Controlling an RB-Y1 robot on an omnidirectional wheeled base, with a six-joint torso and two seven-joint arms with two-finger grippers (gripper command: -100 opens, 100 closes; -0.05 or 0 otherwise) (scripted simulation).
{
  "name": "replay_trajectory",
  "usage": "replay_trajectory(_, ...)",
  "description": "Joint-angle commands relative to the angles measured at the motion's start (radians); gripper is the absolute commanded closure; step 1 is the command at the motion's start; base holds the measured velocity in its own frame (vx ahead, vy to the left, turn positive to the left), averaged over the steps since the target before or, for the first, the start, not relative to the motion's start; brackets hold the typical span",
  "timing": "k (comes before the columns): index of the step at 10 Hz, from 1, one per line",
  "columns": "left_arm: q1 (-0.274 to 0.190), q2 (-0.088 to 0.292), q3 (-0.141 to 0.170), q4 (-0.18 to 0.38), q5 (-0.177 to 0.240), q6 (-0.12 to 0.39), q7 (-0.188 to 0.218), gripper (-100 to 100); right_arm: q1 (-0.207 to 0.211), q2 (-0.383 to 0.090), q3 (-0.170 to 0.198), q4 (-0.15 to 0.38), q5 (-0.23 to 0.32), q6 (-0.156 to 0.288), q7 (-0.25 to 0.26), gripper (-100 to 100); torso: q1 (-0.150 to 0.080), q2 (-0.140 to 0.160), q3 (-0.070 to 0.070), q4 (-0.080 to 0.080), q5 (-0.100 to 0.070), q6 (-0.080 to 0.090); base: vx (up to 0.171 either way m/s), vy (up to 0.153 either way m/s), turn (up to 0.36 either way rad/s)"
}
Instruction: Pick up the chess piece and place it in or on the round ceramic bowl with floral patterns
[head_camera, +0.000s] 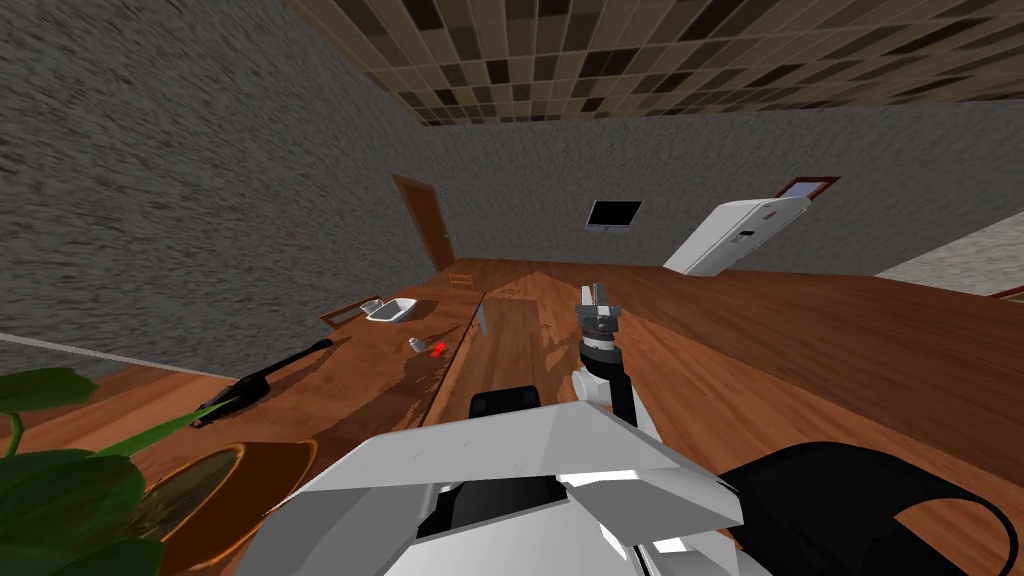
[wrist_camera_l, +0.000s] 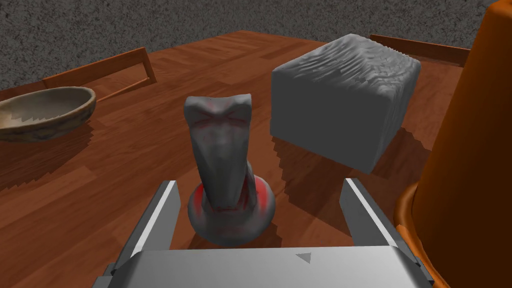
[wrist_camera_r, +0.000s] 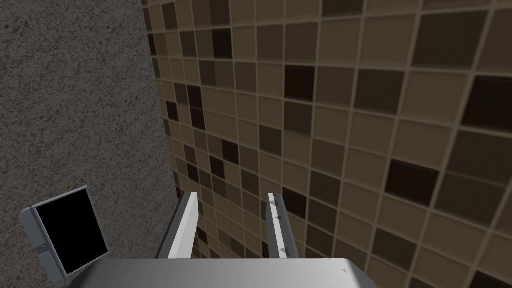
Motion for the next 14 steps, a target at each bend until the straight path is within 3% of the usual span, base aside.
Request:
replay_trajectory(1, 0.006, -0.019, 0.024, 0.002, 0.031, -0.012, 0.004, -100, 0.0, 0.0, 0.0, 0.0, 0.0, 0.0, 0.0, 0, 0.0, 0.0, 0.0, 0.0, 0.0, 0.0, -0.09, 0.083, -0.167)
replay_trajectory(3, 0.007, -0.027, 0.048, 0.037, 0.06, -0.024, 0.022, -100, 0.0, 0.0, 0.0, 0.0, 0.0, 0.0, 0.0, 0, 0.001, 0.0, 0.0, 0.0, 0.0, 0.0, -0.08, 0.108, -0.205)
replay_trajectory(4, 0.007, -0.024, 0.042, 0.026, 0.054, -0.019, 0.014, -100, 0.0, 0.0, 0.0, 0.0, 0.0, 0.0, 0.0, 0, 0.002, 0.0, 0.0, 0.0, 0.0, 0.0, -0.041, 0.052, -0.02)
replay_trajectory(5, 0.007, -0.024, 0.044, 0.028, 0.055, -0.019, 0.015, 0, 0.0, 0.0, 0.0, 0.0, 0.0, 0.0, 0.0, 0, -0.001, -0.002, -0.001, 0.0, 0.0, -0.001, -0.008, 0.01, 0.001)
replay_trajectory(6, 0.007, -0.024, 0.044, 0.028, 0.055, -0.019, 0.015, -100, 0.0, 0.0, 0.0, 0.0, 0.0, 0.0, 0.0, 0, -0.004, -0.004, -0.002, -0.001, -0.001, 0.0, 0.0, 0.0, 0.0)
replay_trajectory(7, 0.008, -0.024, 0.044, 0.028, 0.055, -0.019, 0.015, 100, 0.0, 0.0, 0.0, 0.0, 0.0, 0.0, 0.0, 0, -0.005, -0.005, -0.003, -0.001, -0.001, -0.001, 0.0, 0.0, 0.0)
replay_trajectory(11, 0.007, -0.024, 0.043, 0.028, 0.055, -0.019, 0.015, 100, 0.0, 0.0, 0.0, 0.0, 0.0, 0.0, 0.0, 0, -0.005, -0.006, -0.003, -0.001, -0.002, -0.001, 0.0, 0.0, 0.0)
replay_trajectory(12, 0.007, -0.024, 0.043, 0.028, 0.055, -0.019, 0.015, 0, 0.0, 0.0, 0.0, 0.0, 0.0, 0.0, 0.0, 0, -0.006, -0.006, -0.003, -0.001, -0.002, -0.001, 0.0, 0.0, 0.0)
replay_trajectory(13, 0.007, -0.024, 0.043, 0.028, 0.055, -0.019, 0.015, 100, 0.0, 0.0, 0.0, 0.0, 0.0, 0.0, 0.0, 0, -0.006, -0.006, -0.003, -0.001, -0.002, -0.001, 0.0, 0.0, 0.0)
replay_trajectory(14, 0.007, -0.024, 0.043, 0.028, 0.055, -0.019, 0.015, 0, 0.0, 0.0, 0.0, 0.0, 0.0, 0.0, 0.0, 0, -0.006, -0.006, -0.003, -0.001, -0.002, -0.001, 0.0, 0.0, 0.0)
